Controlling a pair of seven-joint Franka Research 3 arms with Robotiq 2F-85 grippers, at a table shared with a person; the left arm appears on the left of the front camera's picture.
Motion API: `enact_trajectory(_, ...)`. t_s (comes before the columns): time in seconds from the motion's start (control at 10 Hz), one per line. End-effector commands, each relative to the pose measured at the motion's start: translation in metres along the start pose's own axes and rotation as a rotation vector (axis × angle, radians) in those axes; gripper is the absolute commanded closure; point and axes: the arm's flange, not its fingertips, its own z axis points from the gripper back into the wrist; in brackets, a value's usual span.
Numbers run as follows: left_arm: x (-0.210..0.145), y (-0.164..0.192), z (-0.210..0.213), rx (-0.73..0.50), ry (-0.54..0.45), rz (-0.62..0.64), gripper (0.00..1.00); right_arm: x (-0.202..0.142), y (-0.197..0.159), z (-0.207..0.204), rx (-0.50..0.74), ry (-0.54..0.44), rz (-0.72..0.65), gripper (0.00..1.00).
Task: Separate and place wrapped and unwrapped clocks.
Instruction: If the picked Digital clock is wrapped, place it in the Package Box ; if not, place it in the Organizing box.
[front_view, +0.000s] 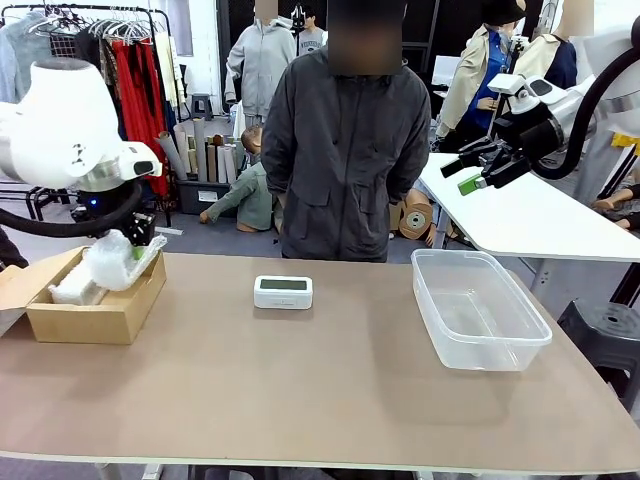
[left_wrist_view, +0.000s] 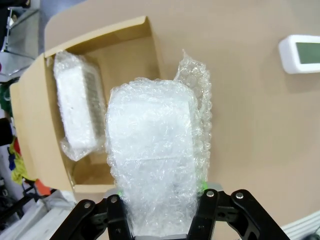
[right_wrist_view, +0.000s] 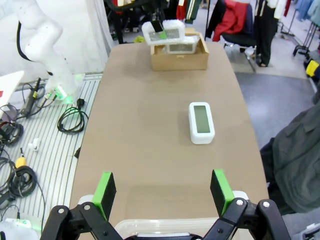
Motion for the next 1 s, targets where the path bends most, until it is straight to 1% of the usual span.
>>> enact_trajectory(0.0, 0.003, 0.019, -0.014, 0.034, -0.033, -0.016, 1.00, 0.002, 0.000, 0.001, -0.002, 0.002, 0.004, 0.00)
enact_trajectory(0.2, 0.017, 0.033, -0.030, 0.034, -0.030, -0.018, 1.00, 0.002, 0.000, 0.001, -0.002, 0.002, 0.004, 0.00)
enact_trajectory(0.4, 0.028, 0.038, -0.044, 0.029, -0.006, -0.024, 1.00, 0.002, 0.000, 0.001, -0.002, 0.002, 0.004, 0.00)
enact_trajectory(0.7, 0.034, 0.041, -0.062, 0.007, 0.019, -0.010, 1.00, 0.002, 0.000, 0.001, -0.002, 0.002, 0.004, 0.00)
enact_trajectory(0.8, 0.035, 0.043, -0.067, 0.014, 0.029, 0.014, 1.00, 0.002, 0.000, 0.001, -0.002, 0.002, 0.004, 0.00)
enact_trajectory(0.9, 0.036, 0.043, -0.062, 0.053, 0.037, 0.076, 1.00, 0.002, 0.000, 0.001, -0.002, 0.002, 0.004, 0.00)
